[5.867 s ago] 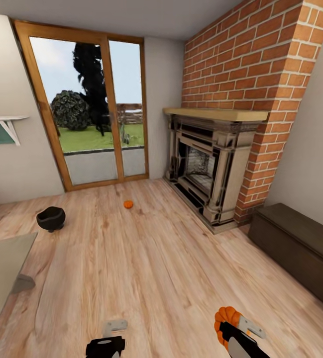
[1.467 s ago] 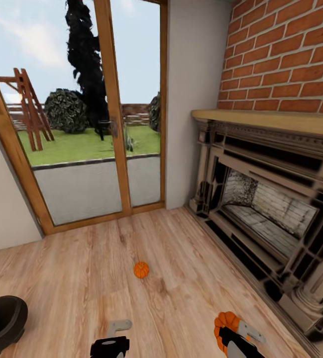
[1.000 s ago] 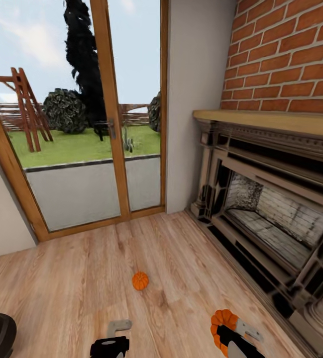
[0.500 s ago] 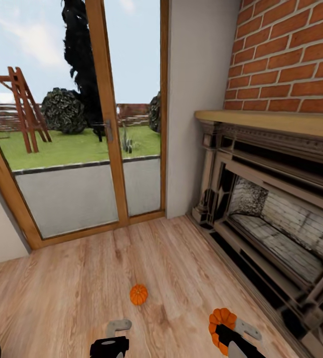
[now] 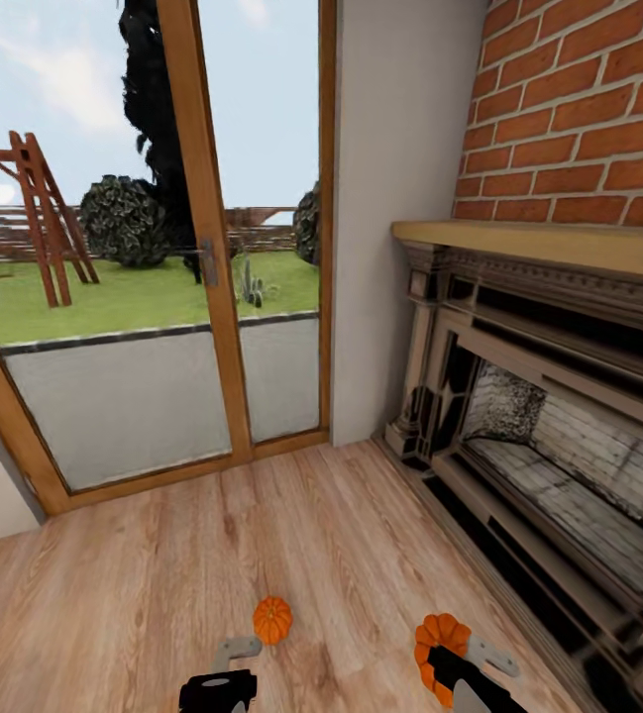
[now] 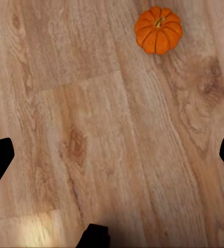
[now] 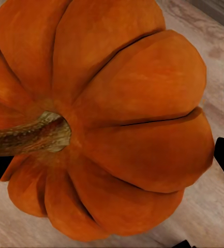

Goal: Place each of the two pumpkins and all three candles from the living room inside a cabinet in the living room (use any cabinet), then make sure every cabinet is closed, and position the cauldron so it is next to a table in the living room.

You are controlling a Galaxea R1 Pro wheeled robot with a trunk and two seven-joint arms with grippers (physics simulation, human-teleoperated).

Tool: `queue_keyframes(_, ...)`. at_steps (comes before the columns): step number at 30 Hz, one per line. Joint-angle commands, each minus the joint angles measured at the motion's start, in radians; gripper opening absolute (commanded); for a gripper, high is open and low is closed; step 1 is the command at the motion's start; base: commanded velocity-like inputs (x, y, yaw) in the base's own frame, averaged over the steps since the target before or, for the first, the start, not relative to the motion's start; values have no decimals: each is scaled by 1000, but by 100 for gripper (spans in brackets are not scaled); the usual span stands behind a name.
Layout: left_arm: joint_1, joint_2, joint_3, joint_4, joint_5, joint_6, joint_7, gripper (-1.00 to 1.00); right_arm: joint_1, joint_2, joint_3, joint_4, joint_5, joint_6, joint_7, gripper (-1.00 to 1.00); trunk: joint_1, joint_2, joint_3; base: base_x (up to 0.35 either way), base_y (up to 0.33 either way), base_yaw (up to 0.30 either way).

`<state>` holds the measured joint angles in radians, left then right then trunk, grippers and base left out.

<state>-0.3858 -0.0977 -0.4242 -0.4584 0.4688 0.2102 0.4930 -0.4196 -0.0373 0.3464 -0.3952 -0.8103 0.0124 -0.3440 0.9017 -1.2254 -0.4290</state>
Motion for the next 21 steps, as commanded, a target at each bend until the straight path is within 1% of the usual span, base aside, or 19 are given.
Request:
queue_keyframes(1, -1, 1, -8, -2, 7, 5, 9, 100, -1, -1, 9, -2, -4, 1, -9, -100, 1, -1, -1, 333, 5, 0)
queue_keyframes(6, -1, 1, -8, -2, 7, 5, 9, 100, -1, -1, 9, -2, -4, 1, -9, -100, 1, -1, -1, 335, 84, 0)
queue_keyframes(13, -1, 1, -7, -2, 11, 6, 9, 100, -1, -2, 9, -2, -5, 1, -2, -100, 1, -1, -1, 319, 189, 0)
queue_keyframes(15, -1, 1, -7, -2, 11, 6, 9, 100, -1, -4, 8, -2, -5, 1, 19, -100, 1, -1, -1, 308, 213, 0)
queue_keyframes(19, -1, 2, -6, -2, 12, 6, 7, 100, -1, -9, 8, -15, -6, 5, 97, -100, 1, -1, -1, 307, 215, 0)
queue_keyframes(21, -1, 3, -5, -2, 14, 7, 6, 100, -1, -9, 7, -29, -7, 18, 107, -100, 1, -1, -1, 307, 215, 0)
